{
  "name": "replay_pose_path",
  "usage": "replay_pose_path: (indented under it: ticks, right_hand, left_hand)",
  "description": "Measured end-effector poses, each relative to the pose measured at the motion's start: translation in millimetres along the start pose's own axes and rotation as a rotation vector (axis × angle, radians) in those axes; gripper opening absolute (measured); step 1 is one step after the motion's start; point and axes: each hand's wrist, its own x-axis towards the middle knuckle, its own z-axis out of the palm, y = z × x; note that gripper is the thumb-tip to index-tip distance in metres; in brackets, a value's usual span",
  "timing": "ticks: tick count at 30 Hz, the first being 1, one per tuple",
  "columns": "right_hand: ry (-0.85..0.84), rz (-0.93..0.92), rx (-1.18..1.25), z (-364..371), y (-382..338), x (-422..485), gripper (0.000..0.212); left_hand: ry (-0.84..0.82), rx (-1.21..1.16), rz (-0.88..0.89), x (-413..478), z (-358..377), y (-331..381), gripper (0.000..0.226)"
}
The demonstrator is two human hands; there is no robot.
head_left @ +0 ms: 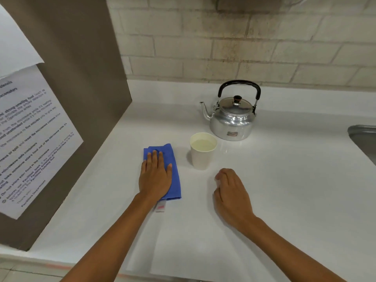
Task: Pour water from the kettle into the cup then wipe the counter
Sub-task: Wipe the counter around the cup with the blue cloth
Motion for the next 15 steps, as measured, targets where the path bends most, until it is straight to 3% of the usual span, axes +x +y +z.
replay_pose_path:
  ticks: [7, 15]
  right_hand:
    - [-0.01, 0.092, -0.192, -0.4, 38.5, 35.8, 0.051]
    - [-0.124, 0.114, -0.227, 4.0, 48.8, 51.0, 0.053]
  left_hand:
    - [0.024, 0.072, 0.064, -4.3, 5.8, -4.9, 0.06]
    - [0.015, 0.036, 0.12, 12.3, 8.2, -6.1, 0.057]
